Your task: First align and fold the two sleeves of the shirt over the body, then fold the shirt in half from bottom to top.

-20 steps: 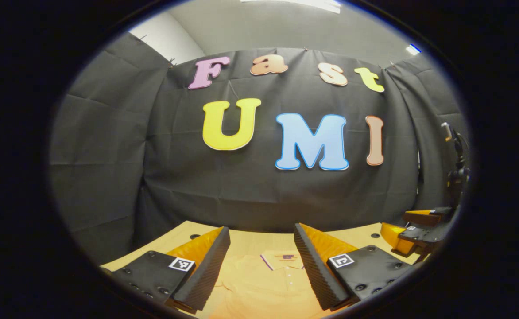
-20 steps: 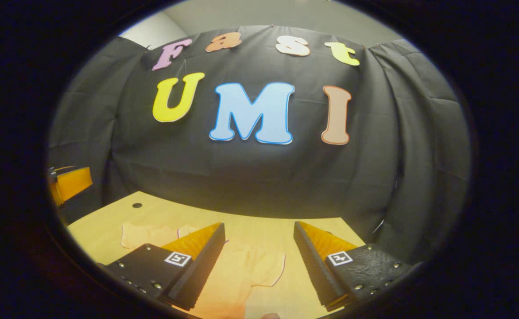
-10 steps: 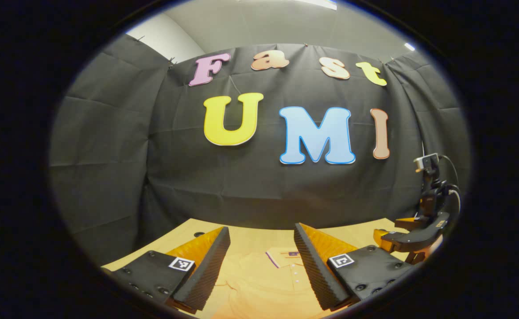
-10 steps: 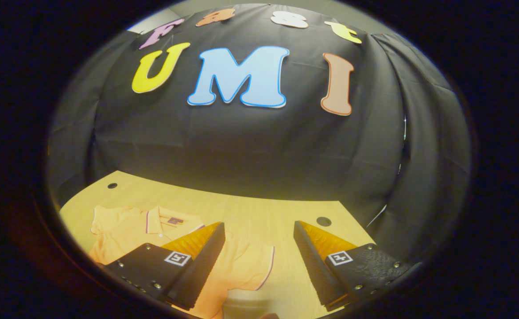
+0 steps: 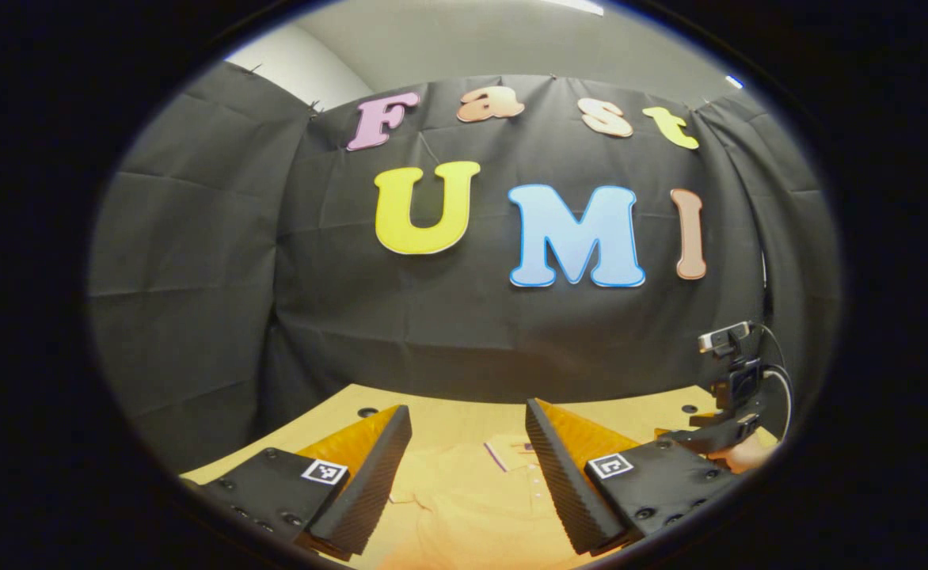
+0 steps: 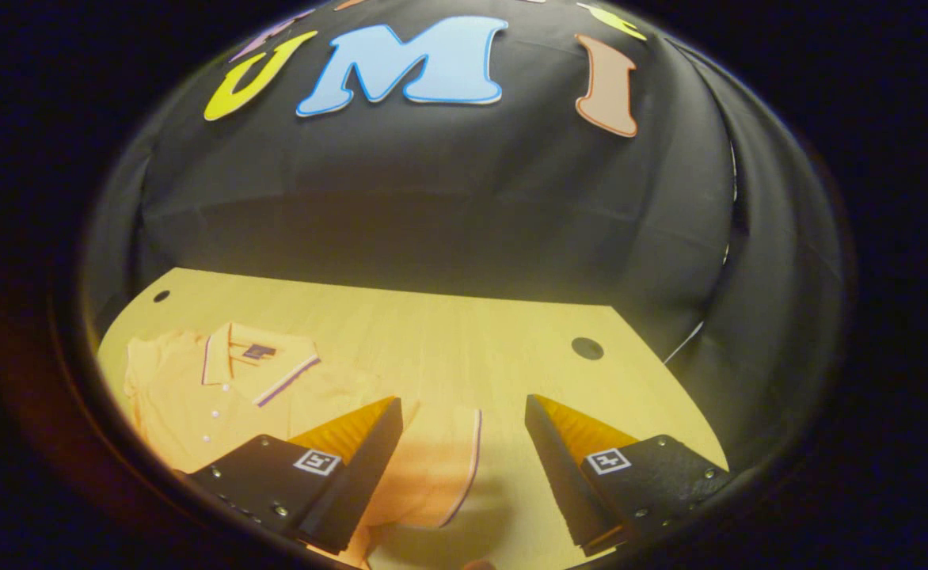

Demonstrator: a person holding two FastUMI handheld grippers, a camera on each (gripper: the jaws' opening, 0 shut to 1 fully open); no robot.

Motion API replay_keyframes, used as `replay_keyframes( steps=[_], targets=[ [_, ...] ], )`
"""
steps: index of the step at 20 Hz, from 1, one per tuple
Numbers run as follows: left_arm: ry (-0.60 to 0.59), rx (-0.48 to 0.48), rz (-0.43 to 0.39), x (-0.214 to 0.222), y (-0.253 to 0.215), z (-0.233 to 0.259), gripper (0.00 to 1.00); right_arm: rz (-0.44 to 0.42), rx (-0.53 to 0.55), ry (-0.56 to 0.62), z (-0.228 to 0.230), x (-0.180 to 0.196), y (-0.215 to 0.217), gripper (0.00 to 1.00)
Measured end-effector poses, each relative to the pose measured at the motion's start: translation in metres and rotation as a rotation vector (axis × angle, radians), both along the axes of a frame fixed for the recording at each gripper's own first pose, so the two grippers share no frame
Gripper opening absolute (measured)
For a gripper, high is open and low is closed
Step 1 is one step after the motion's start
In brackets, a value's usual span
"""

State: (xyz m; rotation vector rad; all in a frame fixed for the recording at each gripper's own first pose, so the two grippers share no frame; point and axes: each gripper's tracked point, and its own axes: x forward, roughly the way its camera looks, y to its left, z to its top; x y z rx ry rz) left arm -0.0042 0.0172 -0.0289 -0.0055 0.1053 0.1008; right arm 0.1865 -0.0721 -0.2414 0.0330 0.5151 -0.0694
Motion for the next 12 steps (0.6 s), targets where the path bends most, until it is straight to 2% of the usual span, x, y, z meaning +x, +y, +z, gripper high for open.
replay_keyframes(
  steps=[3, 8, 11, 12],
  targets=[
    [0.009, 0.004, 0.012, -0.021, 0.003, -0.002, 0.98, -0.007, 0.049, 0.083, -0.028, 0.002, 0.003, 0.96],
    [0.023, 0.011, 0.012, -0.034, -0.003, -0.003, 0.98, -0.049, 0.178, 0.193, -0.062, 0.008, 0.003, 0.96],
    [0.021, 0.014, 0.007, -0.039, -0.007, -0.002, 0.98, -0.054, 0.162, 0.227, -0.075, 0.010, 0.000, 0.94],
    [0.020, 0.014, 0.004, -0.040, -0.008, -0.002, 0.97, -0.059, 0.160, 0.229, -0.074, 0.011, -0.001, 0.87]
  ],
)
